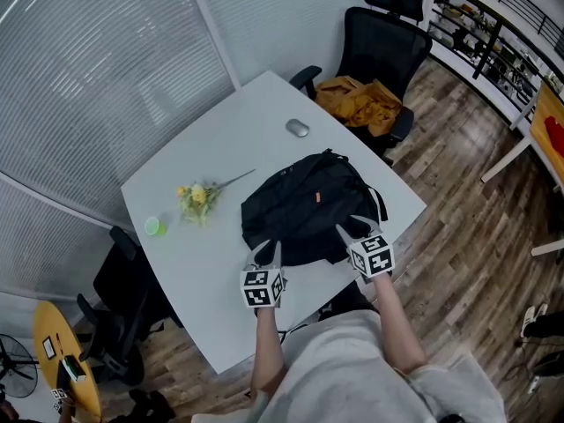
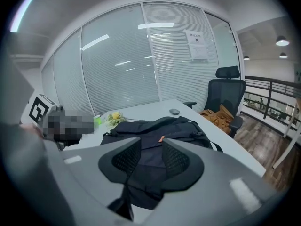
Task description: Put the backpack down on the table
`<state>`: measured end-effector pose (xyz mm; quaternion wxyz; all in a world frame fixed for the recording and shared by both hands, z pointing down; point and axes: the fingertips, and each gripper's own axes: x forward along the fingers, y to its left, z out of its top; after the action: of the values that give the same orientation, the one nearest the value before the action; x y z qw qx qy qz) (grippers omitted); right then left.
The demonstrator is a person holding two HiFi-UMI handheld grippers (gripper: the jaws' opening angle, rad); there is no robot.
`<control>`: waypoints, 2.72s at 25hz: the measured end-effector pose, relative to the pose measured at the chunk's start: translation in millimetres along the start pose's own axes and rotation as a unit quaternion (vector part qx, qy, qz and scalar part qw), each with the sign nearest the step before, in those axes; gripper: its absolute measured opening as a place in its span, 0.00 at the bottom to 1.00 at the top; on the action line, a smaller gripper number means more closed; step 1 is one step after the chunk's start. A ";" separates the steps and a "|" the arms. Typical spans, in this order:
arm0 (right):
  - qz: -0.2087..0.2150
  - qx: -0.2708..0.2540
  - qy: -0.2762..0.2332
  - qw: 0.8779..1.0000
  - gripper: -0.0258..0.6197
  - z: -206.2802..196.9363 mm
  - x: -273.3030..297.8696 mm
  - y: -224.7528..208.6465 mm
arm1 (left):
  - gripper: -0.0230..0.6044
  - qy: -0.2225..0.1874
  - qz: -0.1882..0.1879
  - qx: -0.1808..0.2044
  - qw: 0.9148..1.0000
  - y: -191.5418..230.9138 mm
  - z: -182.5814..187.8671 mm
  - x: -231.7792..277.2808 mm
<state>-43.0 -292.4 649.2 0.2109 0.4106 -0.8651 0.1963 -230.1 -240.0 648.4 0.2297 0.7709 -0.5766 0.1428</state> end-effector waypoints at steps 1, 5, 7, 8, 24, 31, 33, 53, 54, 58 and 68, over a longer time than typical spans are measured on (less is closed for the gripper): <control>0.001 -0.002 -0.002 1.000 0.24 -0.3 -1.3 0.9 | 0.10 -0.001 0.000 0.001 1.000 -1.1 -0.1 -1.1; 0.004 -0.002 -0.008 1.000 0.15 0.0 -4.5 3.3 | 0.05 -0.002 -0.001 0.004 1.000 -3.3 -0.3 -4.3; 0.004 -0.004 -0.009 1.000 0.11 0.3 -5.5 4.1 | 0.04 -0.004 -0.001 0.003 1.000 -3.1 -0.2 -5.6; 0.004 -0.005 -0.010 1.000 0.10 0.2 -6.0 4.6 | 0.04 -0.005 -0.001 0.003 1.000 -3.1 -0.5 -6.2; 0.004 -0.003 -0.008 1.000 0.04 -5.8 -17.6 4.5 | 0.04 -0.003 -0.016 0.010 1.000 -12.2 -2.6 -10.1; 0.007 -0.006 0.001 1.000 0.04 -9.3 -16.9 7.0 | 0.04 0.001 -0.017 0.007 1.000 -14.1 -4.2 -10.3; 0.006 -0.003 0.000 1.000 0.04 -8.5 -17.6 6.9 | 0.04 0.002 -0.017 0.007 1.000 -13.9 -5.2 -11.2; -0.002 -0.003 0.004 1.000 0.04 -14.9 -23.6 3.8 | 0.04 0.010 -0.024 0.006 1.000 -18.1 -12.4 -12.6; -0.001 -0.003 0.004 1.000 0.04 -15.0 -23.4 4.3 | 0.04 0.010 -0.024 0.006 1.000 -17.9 -12.3 -13.0; 0.002 -0.004 0.006 1.000 0.04 -14.5 -23.0 5.9 | 0.04 0.011 -0.019 0.002 1.000 -15.6 -11.7 -13.5; 0.006 -0.009 0.011 1.000 0.04 -14.1 -21.3 8.1 | 0.03 0.015 -0.023 -0.001 1.000 -15.4 -12.2 -14.5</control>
<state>-34.4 -267.0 648.5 0.2230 0.4010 -0.8669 0.1948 -219.2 -218.2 648.9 0.2423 0.7813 -0.5556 0.1485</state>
